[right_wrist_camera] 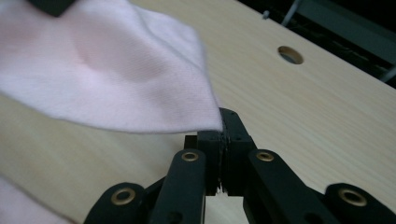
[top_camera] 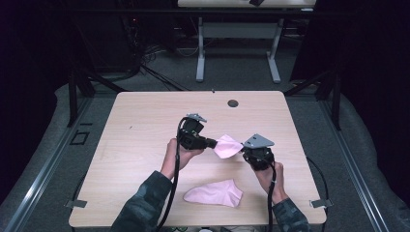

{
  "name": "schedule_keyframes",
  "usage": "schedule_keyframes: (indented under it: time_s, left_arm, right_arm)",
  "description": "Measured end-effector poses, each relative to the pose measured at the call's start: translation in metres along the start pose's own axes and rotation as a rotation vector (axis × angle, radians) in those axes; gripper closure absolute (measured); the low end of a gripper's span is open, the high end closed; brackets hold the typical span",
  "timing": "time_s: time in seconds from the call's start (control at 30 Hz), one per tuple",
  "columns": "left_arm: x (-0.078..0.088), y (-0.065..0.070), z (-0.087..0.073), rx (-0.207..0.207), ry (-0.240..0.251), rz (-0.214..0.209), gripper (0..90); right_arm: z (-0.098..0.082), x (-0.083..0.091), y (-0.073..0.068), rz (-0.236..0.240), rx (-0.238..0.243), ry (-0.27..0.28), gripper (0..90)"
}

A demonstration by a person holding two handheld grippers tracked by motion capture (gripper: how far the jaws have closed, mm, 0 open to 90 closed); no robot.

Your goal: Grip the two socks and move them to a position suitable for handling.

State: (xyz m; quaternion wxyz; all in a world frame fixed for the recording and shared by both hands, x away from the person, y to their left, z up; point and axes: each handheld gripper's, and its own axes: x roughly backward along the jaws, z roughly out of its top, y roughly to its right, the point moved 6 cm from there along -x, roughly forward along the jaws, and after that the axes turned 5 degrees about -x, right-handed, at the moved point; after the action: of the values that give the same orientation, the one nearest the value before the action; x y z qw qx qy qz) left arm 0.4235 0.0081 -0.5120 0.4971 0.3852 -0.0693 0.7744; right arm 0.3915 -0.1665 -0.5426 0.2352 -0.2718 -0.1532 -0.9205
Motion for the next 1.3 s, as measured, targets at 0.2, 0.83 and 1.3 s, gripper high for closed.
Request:
schedule_keyframes:
  time_s: [0.2, 0.83, 1.3]
  left_arm:
    - [-0.016, -0.027, -0.04, 0.067, -0.13, 0.0, 87.8]
    - [-0.007, -0.057, -0.087, 0.121, -0.226, 0.03, 81.5]
    - [-0.007, -0.048, -0.101, 0.099, -0.234, 0.089, 76.6]
  right_arm:
    - [-0.027, -0.018, -0.039, 0.187, 0.046, -0.15, 84.0]
    - [-0.025, -0.024, -0.016, 0.322, -0.077, -0.146, 54.0]
    - [-0.023, -0.08, -0.009, 0.291, -0.074, -0.3, 71.6]
